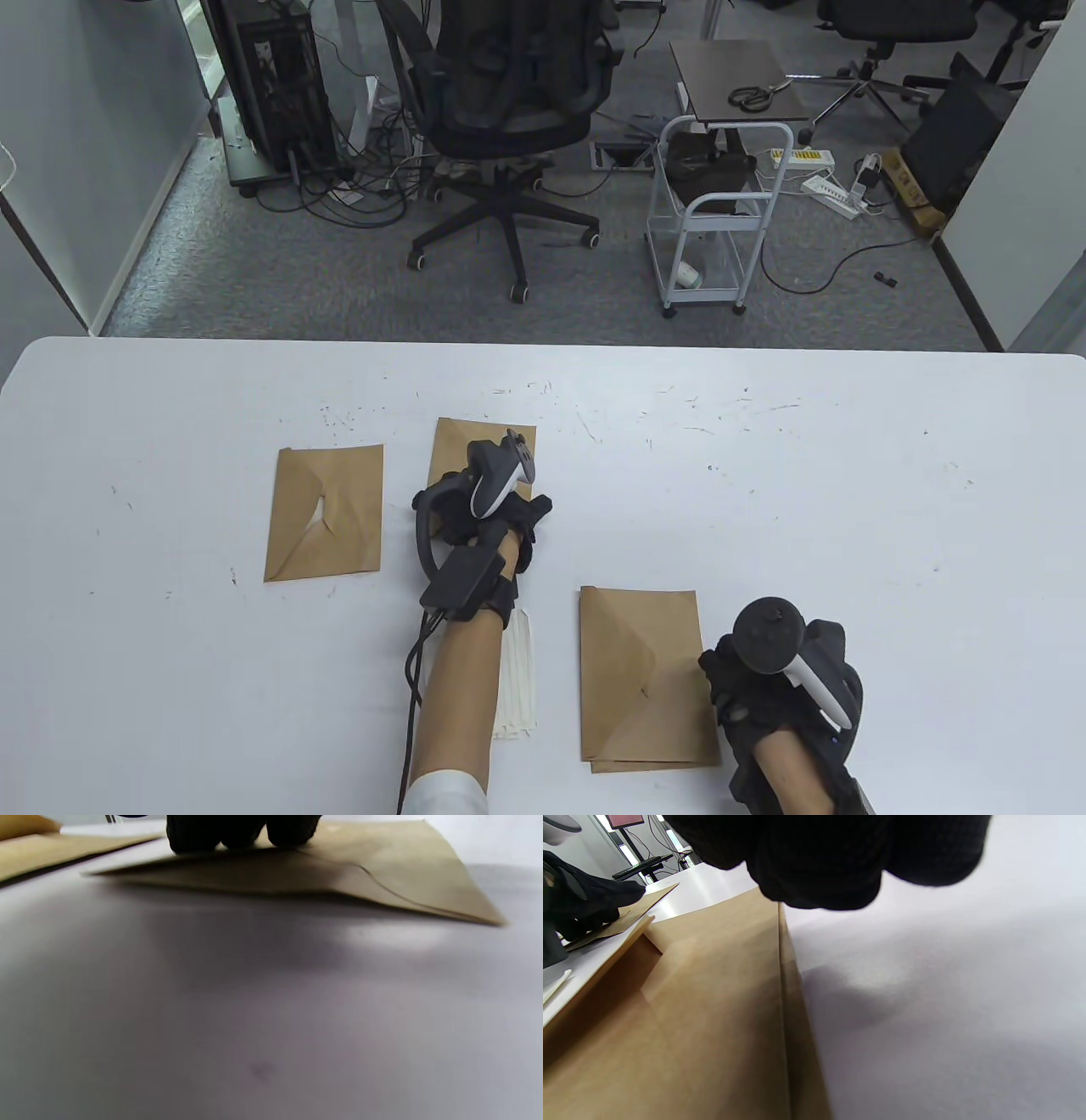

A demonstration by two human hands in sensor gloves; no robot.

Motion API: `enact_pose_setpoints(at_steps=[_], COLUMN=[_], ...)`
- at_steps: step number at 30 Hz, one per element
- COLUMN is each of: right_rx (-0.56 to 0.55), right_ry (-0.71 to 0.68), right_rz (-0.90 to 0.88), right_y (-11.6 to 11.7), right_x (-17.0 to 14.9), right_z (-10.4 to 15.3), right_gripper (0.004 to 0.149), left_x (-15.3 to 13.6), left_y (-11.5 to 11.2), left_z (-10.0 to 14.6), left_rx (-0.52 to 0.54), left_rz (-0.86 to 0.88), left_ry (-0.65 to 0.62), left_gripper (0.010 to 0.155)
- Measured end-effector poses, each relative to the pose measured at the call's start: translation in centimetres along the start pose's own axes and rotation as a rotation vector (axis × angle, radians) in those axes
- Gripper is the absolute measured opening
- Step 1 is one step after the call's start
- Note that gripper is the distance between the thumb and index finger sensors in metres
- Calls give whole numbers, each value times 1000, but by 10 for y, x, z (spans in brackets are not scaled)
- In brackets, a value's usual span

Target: Pull paper from envelopes and stack

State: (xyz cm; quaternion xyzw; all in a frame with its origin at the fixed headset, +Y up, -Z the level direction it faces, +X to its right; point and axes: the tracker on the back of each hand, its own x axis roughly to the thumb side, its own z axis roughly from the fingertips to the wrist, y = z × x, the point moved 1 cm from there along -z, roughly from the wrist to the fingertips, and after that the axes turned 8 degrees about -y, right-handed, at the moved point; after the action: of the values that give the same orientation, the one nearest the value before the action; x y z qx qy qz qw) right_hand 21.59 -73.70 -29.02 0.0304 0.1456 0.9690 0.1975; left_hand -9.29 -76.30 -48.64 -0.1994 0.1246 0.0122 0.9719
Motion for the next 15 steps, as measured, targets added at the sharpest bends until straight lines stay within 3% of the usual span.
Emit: enact_pose_setpoints(at_steps=[5, 15], right_rx=[28, 67], right_ry=[-11, -28], right_rz=[4, -14], right_y=[5, 11], right_x=[1, 0], right_z=[-2, -6], right_gripper=[39, 38], left_x=[14, 26], left_y=[1, -4], left_z=[-5, -11], left_rx=[49, 105], left_rz=[-153, -164], left_ry=[25, -12], left_gripper=[104, 90])
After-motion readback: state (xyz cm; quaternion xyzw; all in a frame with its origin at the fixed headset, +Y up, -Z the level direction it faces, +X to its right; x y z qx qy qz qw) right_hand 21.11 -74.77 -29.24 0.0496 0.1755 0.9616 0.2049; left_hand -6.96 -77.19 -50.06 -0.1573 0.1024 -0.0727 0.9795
